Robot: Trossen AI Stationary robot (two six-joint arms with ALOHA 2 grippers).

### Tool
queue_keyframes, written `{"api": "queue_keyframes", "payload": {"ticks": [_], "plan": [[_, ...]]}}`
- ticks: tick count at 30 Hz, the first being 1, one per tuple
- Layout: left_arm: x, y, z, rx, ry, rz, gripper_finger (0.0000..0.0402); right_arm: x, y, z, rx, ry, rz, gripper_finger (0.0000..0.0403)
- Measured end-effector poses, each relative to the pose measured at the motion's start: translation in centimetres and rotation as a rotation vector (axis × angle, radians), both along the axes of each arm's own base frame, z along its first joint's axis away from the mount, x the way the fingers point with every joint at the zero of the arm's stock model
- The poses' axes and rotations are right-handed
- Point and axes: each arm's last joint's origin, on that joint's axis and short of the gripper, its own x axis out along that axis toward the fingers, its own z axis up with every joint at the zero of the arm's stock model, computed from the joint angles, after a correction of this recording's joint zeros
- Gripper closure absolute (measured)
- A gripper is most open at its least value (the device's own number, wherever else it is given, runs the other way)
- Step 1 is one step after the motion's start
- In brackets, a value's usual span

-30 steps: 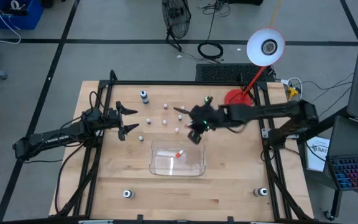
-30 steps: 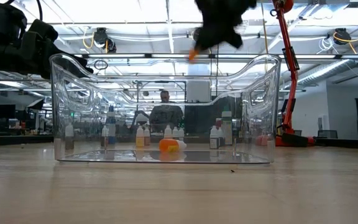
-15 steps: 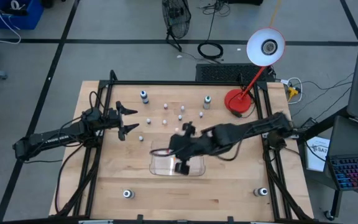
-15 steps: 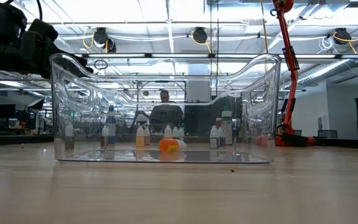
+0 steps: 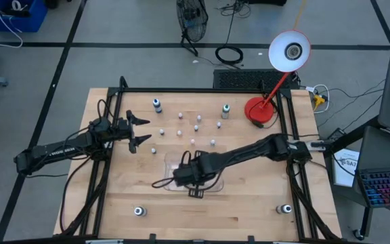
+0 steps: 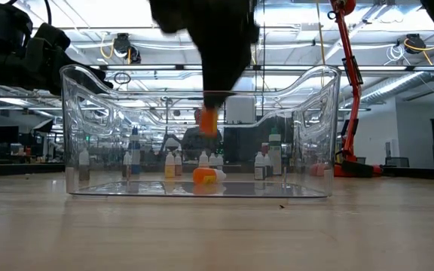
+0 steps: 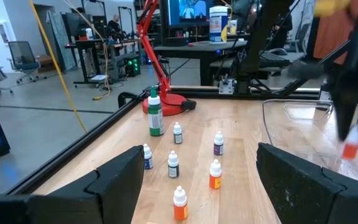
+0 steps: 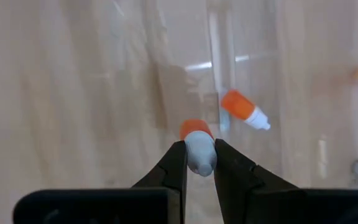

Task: Pick & Place food coloring
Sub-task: Put the small orange food coloring bottle into the transparent bin

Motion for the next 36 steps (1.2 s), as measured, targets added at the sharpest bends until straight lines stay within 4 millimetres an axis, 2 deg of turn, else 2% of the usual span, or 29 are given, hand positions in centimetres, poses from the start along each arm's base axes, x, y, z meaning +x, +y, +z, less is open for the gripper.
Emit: {"api": "queue_keyframes", "payload": {"ticks": [4,9,14,20,29,33,36], "plan": [[0.0,0.0,0.0,0.0,-0.001,0.0,0.0096,-0.2,-0.7,-2.7,-0.018,0.054,-0.009,0.036],[0.0,0.0,0.0,0.0,-0.001,0.0,0.0096,-0.4,-2.1,-4.8,-0.03,0.102,-0.038,0.036],[0.0,0.0,0.0,0.0,-0.001,0.0,0.0096,-0.5,-3.2,-5.6,-0.029,0.107,-0.061,0.036],[0.0,0.0,0.0,0.0,0.0,0.0,0.0096,-0.4,-3.3,-5.6,-0.028,0.102,-0.063,0.0357],[0.0,0.0,0.0,0.0,0.0,0.0,0.0096,-0.4,-3.2,-5.9,-0.003,0.109,-0.107,0.0233],[0.0,0.0,0.0,0.0,0.0,0.0,0.0096,-0.5,-3.1,-5.4,0.036,0.105,-0.133,0.0208],[0.0,0.0,0.0,0.0,0.0,0.0,0.0096,-0.7,-3.1,-4.1,0.043,0.075,-0.136,0.0202]]}}
